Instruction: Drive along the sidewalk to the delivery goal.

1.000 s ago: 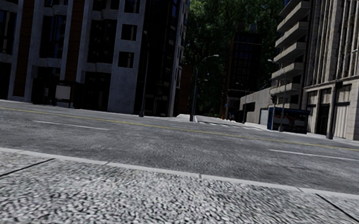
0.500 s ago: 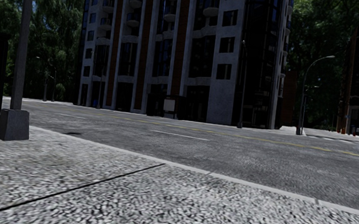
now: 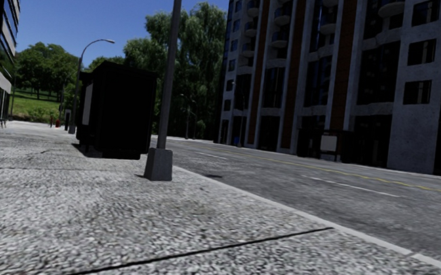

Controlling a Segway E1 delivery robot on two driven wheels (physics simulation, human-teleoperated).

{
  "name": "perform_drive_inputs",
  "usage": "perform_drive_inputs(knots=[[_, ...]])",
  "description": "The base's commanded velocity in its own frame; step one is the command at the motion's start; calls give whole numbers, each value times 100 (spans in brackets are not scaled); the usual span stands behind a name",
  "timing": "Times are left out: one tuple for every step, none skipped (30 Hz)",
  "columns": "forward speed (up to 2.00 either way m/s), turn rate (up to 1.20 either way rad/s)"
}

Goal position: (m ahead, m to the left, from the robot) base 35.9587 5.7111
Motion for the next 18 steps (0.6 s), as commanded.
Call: perform_drive_inputs(knots=[[173,97],[173,97],[173,97],[173,97],[173,97],[173,97],[173,97],[173,97],[173,97],[173,97],[173,97],[173,97],[173,97],[173,97],[173,97],[173,97],[173,97],[173,97]])
